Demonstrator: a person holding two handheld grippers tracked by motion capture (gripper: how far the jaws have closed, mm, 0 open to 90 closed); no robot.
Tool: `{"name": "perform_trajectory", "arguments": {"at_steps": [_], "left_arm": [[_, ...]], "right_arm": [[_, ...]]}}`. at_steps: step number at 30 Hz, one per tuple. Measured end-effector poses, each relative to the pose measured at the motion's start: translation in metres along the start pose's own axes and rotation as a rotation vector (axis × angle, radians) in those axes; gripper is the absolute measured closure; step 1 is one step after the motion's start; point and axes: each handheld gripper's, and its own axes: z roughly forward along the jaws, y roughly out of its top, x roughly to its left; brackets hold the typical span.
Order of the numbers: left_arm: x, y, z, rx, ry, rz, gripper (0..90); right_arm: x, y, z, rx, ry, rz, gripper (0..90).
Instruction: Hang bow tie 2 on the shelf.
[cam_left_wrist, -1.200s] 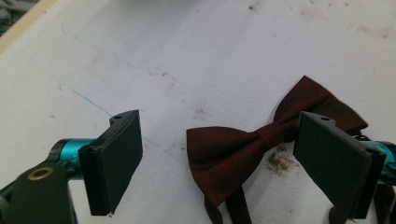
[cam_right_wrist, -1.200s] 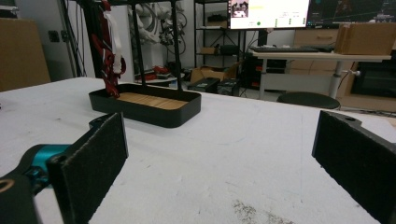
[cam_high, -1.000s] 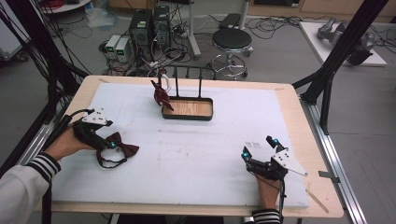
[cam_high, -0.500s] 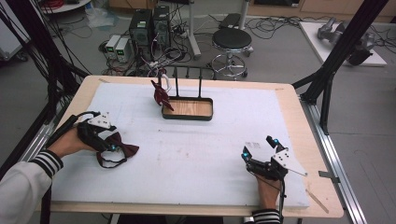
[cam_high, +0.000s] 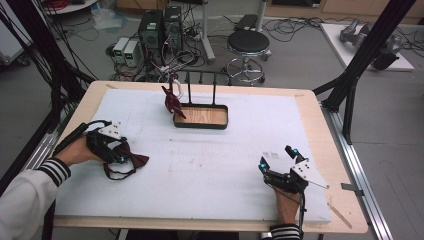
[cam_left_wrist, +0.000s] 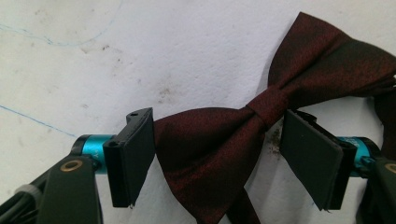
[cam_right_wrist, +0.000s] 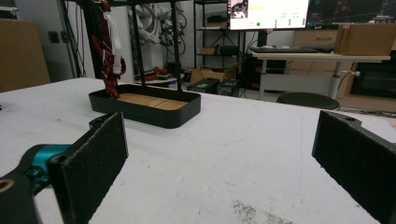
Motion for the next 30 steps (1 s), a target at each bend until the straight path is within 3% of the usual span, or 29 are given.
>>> {"name": "perform_trajectory", "arguments": {"at_steps": [8, 11, 19, 30], "left_arm": [[0.0025, -0.0022, 0.0007, -0.002, -0.026, -0.003, 37.0], [0.0033, -0.0022, -0.0018, 0.006, -0.019, 0.018, 52.0], [0.001, 0.0015, -0.003, 0.026, 0.036, -0.015, 76.7], [0.0001, 0.0017, -0.0065, 0.022, 0.048, -0.049, 79.9]], "right_arm": [[-0.0002, 0.0, 0.0, 0.0, -0.001, 0.0, 2.5], [-0.0006, 0.0, 0.0003, -0.003, -0.001, -0.004, 2.6], [-0.0003, 0.0, 0.0001, -0.001, -0.001, -0.001, 2.5], [-0.0002, 0.0, 0.0, 0.0, 0.0, 0.0, 2.5]]}}
